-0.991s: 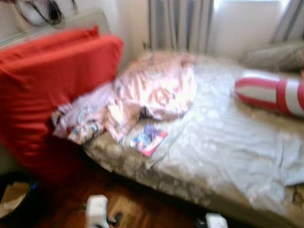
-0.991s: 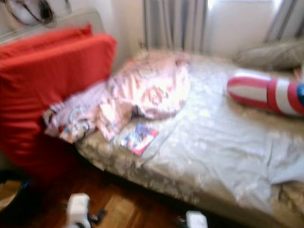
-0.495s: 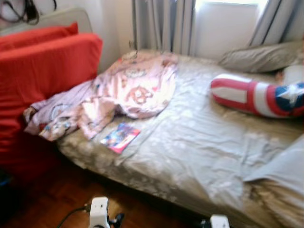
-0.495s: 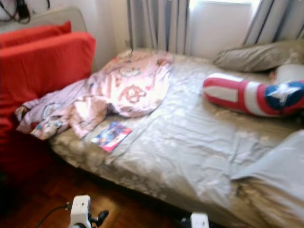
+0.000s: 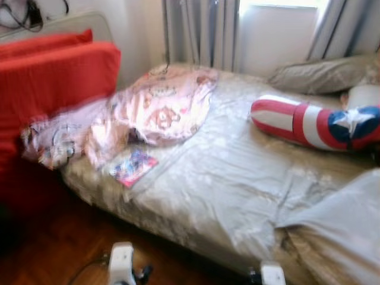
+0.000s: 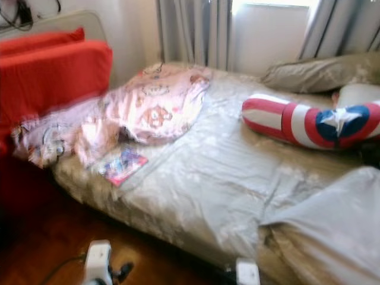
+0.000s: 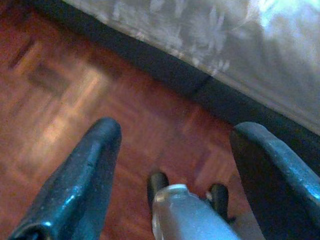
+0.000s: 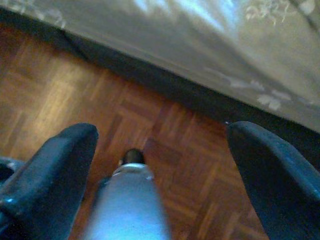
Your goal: Clean up the room
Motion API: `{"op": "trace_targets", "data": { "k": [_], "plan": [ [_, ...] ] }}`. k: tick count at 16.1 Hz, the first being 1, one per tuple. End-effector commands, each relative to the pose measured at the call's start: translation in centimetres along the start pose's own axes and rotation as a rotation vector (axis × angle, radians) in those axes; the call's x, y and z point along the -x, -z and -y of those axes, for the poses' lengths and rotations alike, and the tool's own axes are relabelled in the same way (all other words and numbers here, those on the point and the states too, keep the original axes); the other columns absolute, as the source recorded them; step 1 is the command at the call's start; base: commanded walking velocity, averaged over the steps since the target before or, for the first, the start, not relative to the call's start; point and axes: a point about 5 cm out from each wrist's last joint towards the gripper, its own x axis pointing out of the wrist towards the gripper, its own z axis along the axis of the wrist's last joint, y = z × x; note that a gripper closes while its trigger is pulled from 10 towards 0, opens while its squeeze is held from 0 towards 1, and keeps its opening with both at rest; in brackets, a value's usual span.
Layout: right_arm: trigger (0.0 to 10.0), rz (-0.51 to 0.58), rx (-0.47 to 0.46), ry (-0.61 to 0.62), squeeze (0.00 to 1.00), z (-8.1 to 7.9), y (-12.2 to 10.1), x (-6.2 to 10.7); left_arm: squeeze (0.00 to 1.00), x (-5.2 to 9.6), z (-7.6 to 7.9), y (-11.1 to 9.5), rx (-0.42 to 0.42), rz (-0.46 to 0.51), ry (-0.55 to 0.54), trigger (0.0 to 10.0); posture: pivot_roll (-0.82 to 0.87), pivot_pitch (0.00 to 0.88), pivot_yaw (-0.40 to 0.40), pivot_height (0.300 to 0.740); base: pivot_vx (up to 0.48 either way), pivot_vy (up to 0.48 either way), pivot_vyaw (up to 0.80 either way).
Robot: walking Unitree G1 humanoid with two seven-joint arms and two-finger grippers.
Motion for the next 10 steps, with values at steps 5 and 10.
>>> {"op": "trace_targets", "data": {
  "k": [5, 10],
  "plan": [
    [10.0, -0.024, 0.005, 0.0, 0.0, 0.06, 0.39, 0.05, 0.0, -0.09, 0.11, 0.07, 0.003, -0.022, -0.009, 10.0, 0.0, 0.0, 0.0, 0.74, 0.0, -0.06, -0.55],
    [10.0, -0.025, 0.007, 0.002, 0.0, 0.05, 0.4, 0.05, 0.0, -0.04, 0.07, 0.24, 0.007, -0.026, -0.011, 10.0, 0.0, 0.0, 0.001, 0.74, 0.0, 0.0, -0.73]
  ]
}}
